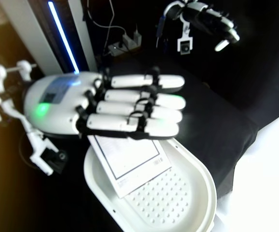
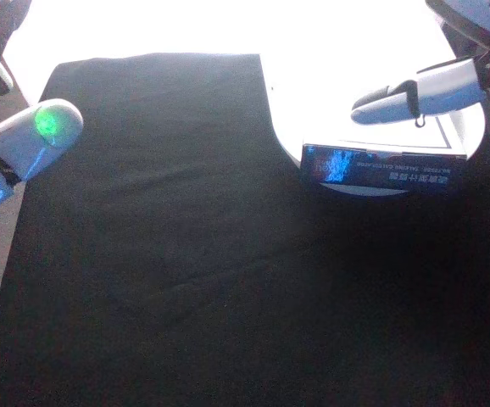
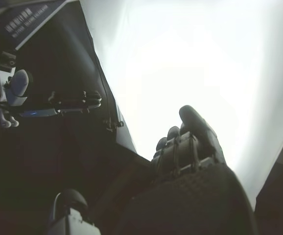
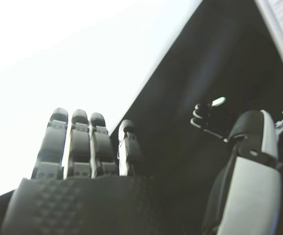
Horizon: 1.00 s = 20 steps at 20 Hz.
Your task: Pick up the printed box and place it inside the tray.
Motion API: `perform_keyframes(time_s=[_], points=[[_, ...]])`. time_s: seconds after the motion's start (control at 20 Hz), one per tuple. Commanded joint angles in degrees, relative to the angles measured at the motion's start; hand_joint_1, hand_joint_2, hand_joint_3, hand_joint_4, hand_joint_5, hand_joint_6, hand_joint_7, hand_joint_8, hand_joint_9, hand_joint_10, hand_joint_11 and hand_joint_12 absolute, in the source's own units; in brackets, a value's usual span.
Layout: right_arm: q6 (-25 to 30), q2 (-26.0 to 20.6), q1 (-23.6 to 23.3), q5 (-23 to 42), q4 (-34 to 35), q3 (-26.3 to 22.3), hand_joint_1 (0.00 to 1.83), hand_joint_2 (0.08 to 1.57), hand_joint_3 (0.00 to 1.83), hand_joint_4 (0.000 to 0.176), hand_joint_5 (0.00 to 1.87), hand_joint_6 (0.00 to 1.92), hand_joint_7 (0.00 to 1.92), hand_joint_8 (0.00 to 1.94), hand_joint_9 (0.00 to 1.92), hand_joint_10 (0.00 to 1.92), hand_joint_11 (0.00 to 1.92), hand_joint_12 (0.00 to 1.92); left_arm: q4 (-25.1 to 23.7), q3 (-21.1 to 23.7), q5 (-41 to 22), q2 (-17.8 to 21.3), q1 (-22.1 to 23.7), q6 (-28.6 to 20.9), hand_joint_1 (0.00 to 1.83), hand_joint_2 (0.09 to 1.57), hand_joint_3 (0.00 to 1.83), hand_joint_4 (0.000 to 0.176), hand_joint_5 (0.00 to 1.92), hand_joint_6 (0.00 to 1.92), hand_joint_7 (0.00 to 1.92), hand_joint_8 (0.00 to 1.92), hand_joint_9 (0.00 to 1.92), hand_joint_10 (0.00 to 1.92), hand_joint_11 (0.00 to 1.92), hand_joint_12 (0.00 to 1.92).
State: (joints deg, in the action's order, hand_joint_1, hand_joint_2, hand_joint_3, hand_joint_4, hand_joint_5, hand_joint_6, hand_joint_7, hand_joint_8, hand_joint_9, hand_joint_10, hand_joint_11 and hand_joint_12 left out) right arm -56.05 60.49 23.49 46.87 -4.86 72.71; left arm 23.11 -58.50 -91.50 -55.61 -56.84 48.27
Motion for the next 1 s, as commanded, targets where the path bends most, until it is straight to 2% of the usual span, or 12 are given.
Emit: perform_keyframes(time_s=[0.0, 0.1, 0.25, 0.35, 0.4, 0.45, 0.5, 0.55, 0.65, 0.8, 0.9, 0.95], points=[[0.5, -0.47, -0.7, 7.93, 1.6, 0.18, 0.63, 0.68, 0.0, 0.176, 0.0, 0.0, 0.0, 0.0, 0.0, 0.0, 0.0, 0.0, -0.46, -0.13, -7.19, 0.27, 0.21, -0.41, 0.0, 0.92, 0.0, 0.0, 0.0, 0.0, 0.15, 0.02, 0.07, 0.03, 0.0, 1.92], [2.38, -0.54, -0.33, 8.52, 1.59, 0.33, 0.57, 0.66, 0.0, 0.176, 0.0, 0.0, 0.0, 0.0, 0.0, 0.0, 0.0, 0.0, -0.46, -0.14, -7.18, 0.3, 0.21, -0.41, 0.0, 0.9, 0.0, 0.0, 0.0, 0.0, 0.17, 0.02, 0.09, 0.04, 0.0, 1.92], [11.4, -0.11, 2.05, 12.81, 1.13, 2.31, 0.55, 0.7, 0.01, 0.176, 0.0, 0.0, 0.0, 0.0, 0.0, 0.0, 0.07, 0.04, -0.45, -0.32, -7.21, 0.27, 0.21, -0.4, 0.0, 0.89, 0.0, 0.0, 0.0, 0.0, 0.14, 0.0, 0.06, 0.03, 0.0, 1.8], [12.89, -0.07, 2.53, 14.26, 1.13, 2.33, 0.47, 0.73, 0.0, 0.176, 0.0, 0.0, 0.0, 0.0, 0.0, 0.0, 0.0, 0.64, -0.38, -0.39, -7.56, 0.43, 0.21, -0.38, 0.0, 0.92, 0.0, 0.0, 0.0, 0.0, 0.05, 0.0, 0.01, 0.0, 0.0, 1.59], [12.89, -0.08, 2.58, 14.62, 1.13, 2.16, 0.45, 0.73, 0.0, 0.176, 0.0, 0.0, 0.0, 0.0, 0.0, 0.0, 0.0, 0.74, -0.36, -0.39, -7.57, 0.52, 0.21, -0.38, 0.0, 0.95, 0.0, 0.0, 0.0, 0.0, 0.01, 0.0, 0.0, 0.0, 0.0, 1.05], [12.89, -0.12, 2.74, 15.33, 1.13, 1.89, 0.48, 0.73, 0.0, 0.176, 0.0, 0.0, 0.0, 0.0, 0.0, 0.0, 0.0, 0.67, -0.4, -0.4, -7.58, 0.63, 0.21, -0.36, 0.0, 0.95, 0.0, 0.0, 0.0, 0.0, 0.0, 0.0, 0.0, 0.0, 0.0, 0.21], [12.89, -0.24, 2.9, 16.23, 1.03, 1.46, 0.49, 0.74, 0.0, 0.176, 0.0, 0.0, 0.0, 0.0, 0.0, 0.0, 0.0, 0.42, -0.48, -0.46, -7.58, 0.73, 0.23, -0.33, 0.0, 0.96, 0.0, 0.0, 0.0, 0.0, 0.0, 0.0, 0.0, 0.0, 0.0, 0.04], [12.89, -0.35, 2.98, 16.97, 0.89, 1.06, 0.57, 0.71, 0.0, 0.176, 0.0, 0.0, 0.0, 0.0, 0.0, 0.0, 0.0, 0.08, -0.59, -0.51, -7.61, 0.88, 0.26, -0.31, 0.0, 0.96, 0.01, 0.03, 0.0, 0.0, 0.0, 0.0, 0.0, 0.0, 0.0, 0.01], [12.89, -0.45, 3.15, 18.2, 0.58, 0.3, 0.6, 0.71, 0.0, 0.176, 0.0, 0.0, 0.0, 0.0, 0.0, 0.0, 0.0, 0.0, -0.72, -0.29, -7.69, 1.45, 0.29, -0.12, 0.03, 0.93, 0.0, 0.098, 0.0, 0.0, 0.0, 0.0, 0.0, 0.0, 0.0, 0.0], [12.89, -0.79, 4.2, 20.26, 0.57, -0.87, 0.52, 0.69, 0.0, 0.176, 0.0, 0.0, 0.0, 0.0, 0.0, 0.0, 0.0, 0.0, -1.64, 0.09, -7.7, 1.86, 0.87, 0.77, 0.12, 0.88, 0.0, 0.139, 0.0, 0.0, 0.0, 0.0, 0.0, 0.0, 0.0, 0.0], [12.89, -0.74, 4.94, 21.69, 0.58, -1.33, 0.49, 0.71, 0.0, 0.176, 0.0, 0.0, 0.0, 0.0, 0.0, 0.0, 0.01, 0.01, -2.2, 0.26, -7.7, 2.14, 1.1, 1.15, 0.14, 0.89, 0.0, 0.134, 0.0, 0.0, 0.0, 0.0, 0.0, 0.0, 0.0, 0.0], [12.89, -0.74, 5.39, 22.91, 0.7, -1.53, 0.49, 0.74, 0.01, 0.176, 0.0, 0.0, 0.0, 0.0, 0.0, 0.0, 0.0, 0.0, -2.46, 0.44, -7.7, 2.31, 1.2, 1.49, 0.18, 0.86, 0.0, 0.157, 0.0, 0.0, 0.0, 0.0, 0.0, 0.0, 0.0, 0.0]])
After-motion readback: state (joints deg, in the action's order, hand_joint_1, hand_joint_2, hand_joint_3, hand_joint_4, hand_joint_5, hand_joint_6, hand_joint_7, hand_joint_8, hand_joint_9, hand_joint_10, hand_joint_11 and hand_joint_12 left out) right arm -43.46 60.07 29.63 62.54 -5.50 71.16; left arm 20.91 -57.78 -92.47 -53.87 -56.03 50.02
